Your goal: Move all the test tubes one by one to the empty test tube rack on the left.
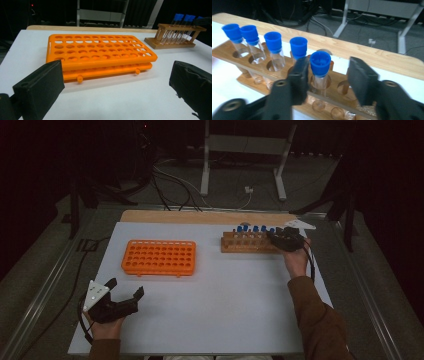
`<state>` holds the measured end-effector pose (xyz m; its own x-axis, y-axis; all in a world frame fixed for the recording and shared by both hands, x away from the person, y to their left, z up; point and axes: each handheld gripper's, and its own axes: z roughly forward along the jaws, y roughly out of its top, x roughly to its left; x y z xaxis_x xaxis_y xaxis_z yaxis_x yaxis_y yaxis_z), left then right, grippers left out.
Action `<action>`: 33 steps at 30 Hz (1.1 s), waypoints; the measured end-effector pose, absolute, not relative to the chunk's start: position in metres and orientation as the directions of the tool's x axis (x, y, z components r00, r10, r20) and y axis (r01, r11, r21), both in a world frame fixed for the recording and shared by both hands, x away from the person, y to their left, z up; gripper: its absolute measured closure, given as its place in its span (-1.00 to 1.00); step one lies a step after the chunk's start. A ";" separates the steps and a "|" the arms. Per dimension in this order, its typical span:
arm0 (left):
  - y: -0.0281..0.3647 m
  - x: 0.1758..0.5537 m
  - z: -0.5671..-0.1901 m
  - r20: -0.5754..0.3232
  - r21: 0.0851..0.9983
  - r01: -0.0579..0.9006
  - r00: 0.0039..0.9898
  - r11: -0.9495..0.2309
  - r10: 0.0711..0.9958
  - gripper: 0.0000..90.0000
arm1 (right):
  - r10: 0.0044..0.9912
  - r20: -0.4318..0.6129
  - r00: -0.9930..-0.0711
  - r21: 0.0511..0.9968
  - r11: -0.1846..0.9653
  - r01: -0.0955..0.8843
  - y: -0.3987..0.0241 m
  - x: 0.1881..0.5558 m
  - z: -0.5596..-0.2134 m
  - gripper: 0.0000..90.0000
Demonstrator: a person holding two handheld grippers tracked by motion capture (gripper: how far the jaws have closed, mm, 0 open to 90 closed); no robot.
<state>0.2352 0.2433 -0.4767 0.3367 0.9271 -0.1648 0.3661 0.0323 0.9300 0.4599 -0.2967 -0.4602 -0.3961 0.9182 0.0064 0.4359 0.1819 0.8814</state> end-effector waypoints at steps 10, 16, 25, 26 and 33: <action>0.243 0.236 -0.478 -0.170 0.926 0.377 0.344 0.030 0.924 -0.99 | 0.923 -0.008 -0.385 0.869 0.197 0.455 -0.286 0.467 -0.460 0.68; 0.243 0.236 -0.478 -0.170 0.925 0.378 0.347 0.028 0.922 -0.99 | 0.928 0.010 -0.372 0.860 0.182 0.477 -0.285 0.467 -0.464 0.71; 0.243 0.237 -0.478 -0.171 0.925 0.378 0.348 0.029 0.922 -0.99 | 0.932 0.019 -0.361 0.866 0.165 0.472 -0.286 0.467 -0.461 0.71; 0.243 0.237 -0.478 -0.172 0.926 0.377 0.348 0.030 0.922 -0.99 | 0.932 0.015 -0.363 0.868 0.168 0.468 -0.286 0.466 -0.459 0.71; 0.244 0.236 -0.477 -0.172 0.927 0.373 0.343 0.034 0.923 -0.99 | 0.927 0.005 -0.374 0.884 0.171 0.436 -0.287 0.462 -0.443 0.71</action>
